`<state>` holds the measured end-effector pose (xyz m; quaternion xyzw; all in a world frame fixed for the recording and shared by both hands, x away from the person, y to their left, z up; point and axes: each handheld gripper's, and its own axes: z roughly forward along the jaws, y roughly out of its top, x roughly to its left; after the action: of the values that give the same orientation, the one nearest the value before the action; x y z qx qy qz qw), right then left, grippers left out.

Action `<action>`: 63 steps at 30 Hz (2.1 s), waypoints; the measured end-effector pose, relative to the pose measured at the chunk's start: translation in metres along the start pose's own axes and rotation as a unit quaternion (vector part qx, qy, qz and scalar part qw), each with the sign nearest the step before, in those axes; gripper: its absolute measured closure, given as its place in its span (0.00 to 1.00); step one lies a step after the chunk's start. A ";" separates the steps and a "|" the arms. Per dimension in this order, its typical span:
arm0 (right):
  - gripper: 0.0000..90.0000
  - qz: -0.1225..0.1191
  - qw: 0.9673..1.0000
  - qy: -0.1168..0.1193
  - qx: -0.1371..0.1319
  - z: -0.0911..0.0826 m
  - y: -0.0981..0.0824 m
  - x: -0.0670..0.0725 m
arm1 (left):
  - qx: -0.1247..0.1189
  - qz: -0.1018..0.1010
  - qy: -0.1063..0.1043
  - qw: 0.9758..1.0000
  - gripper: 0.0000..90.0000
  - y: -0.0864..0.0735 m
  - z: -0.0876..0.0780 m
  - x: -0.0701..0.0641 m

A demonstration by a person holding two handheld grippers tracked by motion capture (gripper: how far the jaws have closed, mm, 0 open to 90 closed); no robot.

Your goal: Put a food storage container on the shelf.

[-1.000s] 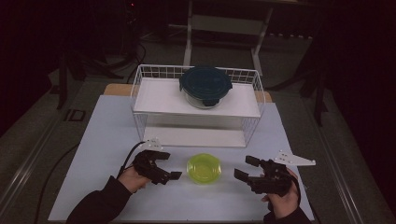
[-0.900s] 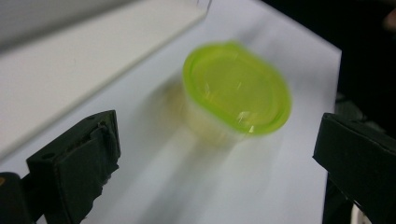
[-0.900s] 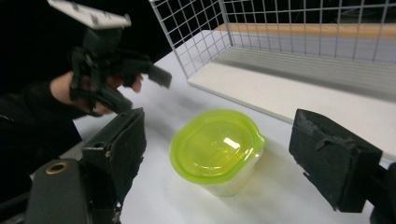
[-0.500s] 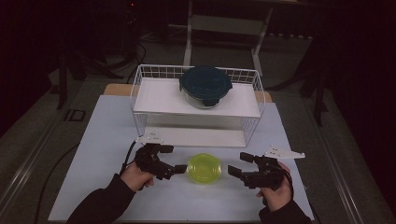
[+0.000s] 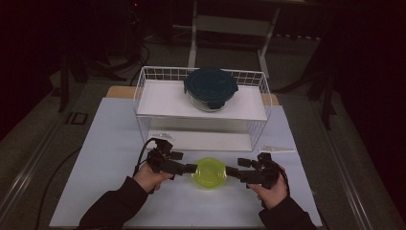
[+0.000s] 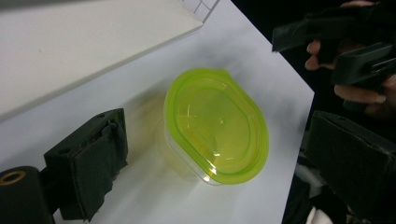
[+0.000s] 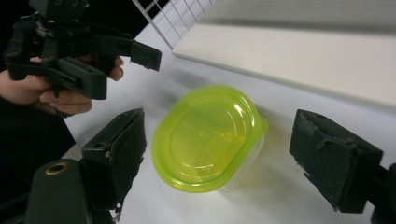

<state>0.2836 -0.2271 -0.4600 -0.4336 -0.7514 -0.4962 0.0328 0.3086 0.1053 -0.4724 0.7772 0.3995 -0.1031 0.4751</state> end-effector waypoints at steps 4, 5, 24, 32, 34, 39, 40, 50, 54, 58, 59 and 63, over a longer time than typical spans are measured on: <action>0.37 0.043 0.999 0.006 0.024 0.007 -0.001 -0.007 | 0.010 -0.041 0.005 0.999 0.16 -0.005 0.006 0.008; 0.37 0.043 0.999 0.006 0.024 0.007 -0.001 -0.007 | 0.010 -0.041 0.005 0.999 0.16 -0.005 0.006 0.008; 0.75 0.158 0.984 0.017 0.075 0.036 -0.021 -0.029 | 0.036 -0.126 -0.032 0.991 0.71 -0.025 0.035 0.022; 0.83 0.162 0.983 0.013 0.083 0.036 -0.023 -0.024 | 0.036 -0.130 -0.035 0.990 0.80 -0.025 0.032 0.018; 0.83 0.162 0.983 0.015 0.084 0.036 -0.023 -0.024 | 0.039 -0.129 -0.033 0.990 0.81 -0.024 0.032 0.017; 0.85 0.157 0.984 0.024 0.086 0.035 -0.025 -0.022 | 0.045 -0.137 -0.037 0.989 0.83 -0.026 0.029 0.015; 0.85 0.154 0.984 0.023 0.085 0.035 -0.025 -0.021 | 0.048 -0.137 -0.037 0.989 0.84 -0.026 0.028 0.014; 0.90 0.124 0.989 -0.002 0.085 0.032 -0.024 -0.008 | 0.051 -0.126 -0.032 0.990 0.90 -0.025 0.021 0.006; 0.90 0.128 0.988 0.005 0.081 0.029 -0.021 -0.007 | 0.047 -0.120 -0.035 0.991 0.90 -0.021 0.015 0.002; 0.90 0.123 0.989 0.008 0.077 0.024 -0.017 -0.002 | 0.043 -0.116 -0.045 0.991 0.90 -0.017 0.009 -0.001; 0.90 0.121 0.990 0.008 0.075 0.023 -0.015 0.000 | 0.043 -0.113 -0.047 0.992 0.90 -0.016 0.008 -0.002; 0.90 0.114 0.991 0.009 0.067 0.018 -0.010 0.005 | 0.038 -0.108 -0.052 0.992 0.90 -0.011 0.002 -0.007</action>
<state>0.2805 -0.2119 -0.4737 -0.5090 -0.7284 -0.4413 0.1253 0.2970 0.1026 -0.4769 0.7405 0.4518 -0.2093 0.4513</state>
